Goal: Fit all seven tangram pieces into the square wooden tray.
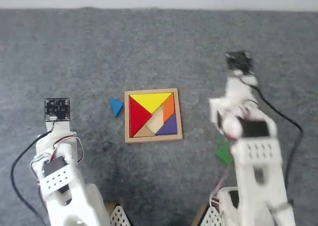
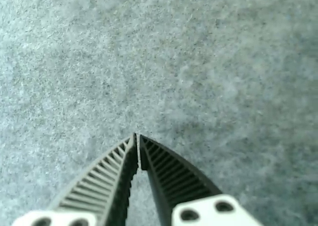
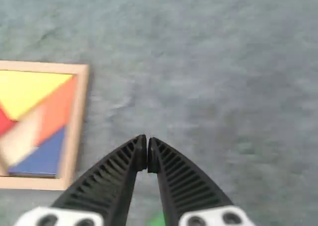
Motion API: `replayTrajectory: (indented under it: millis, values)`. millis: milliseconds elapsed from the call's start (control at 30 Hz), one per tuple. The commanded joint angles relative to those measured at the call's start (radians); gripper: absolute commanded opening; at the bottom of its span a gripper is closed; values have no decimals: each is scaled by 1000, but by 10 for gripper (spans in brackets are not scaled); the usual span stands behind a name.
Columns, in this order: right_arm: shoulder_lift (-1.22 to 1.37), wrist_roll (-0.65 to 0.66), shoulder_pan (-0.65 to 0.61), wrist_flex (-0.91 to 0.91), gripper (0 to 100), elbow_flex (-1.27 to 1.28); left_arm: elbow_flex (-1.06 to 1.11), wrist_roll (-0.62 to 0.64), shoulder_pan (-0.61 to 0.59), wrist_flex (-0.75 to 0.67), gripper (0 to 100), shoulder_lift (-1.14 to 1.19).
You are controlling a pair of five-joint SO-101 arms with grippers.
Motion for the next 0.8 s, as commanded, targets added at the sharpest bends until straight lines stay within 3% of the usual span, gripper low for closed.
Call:
replayTrajectory:
  millis: [0, 133, 333, 500, 767]
  values:
    - [-223, 26, 91, -18, 9, 100, -36, -9, 6, -17, 13, -17]
    - [-180, -55, 41, -70, 9, 166, -62, -6, 46, 3, 13, -11]
    - [-168, -83, -4, -249, 8, 336, -231, -5, 253, 216, 13, -8]
    - [-168, -83, 27, -280, 8, 356, -409, 132, 450, 356, 28, 25]
    - [-168, -77, 39, -274, 9, 358, -720, 313, 509, 433, 80, 554]
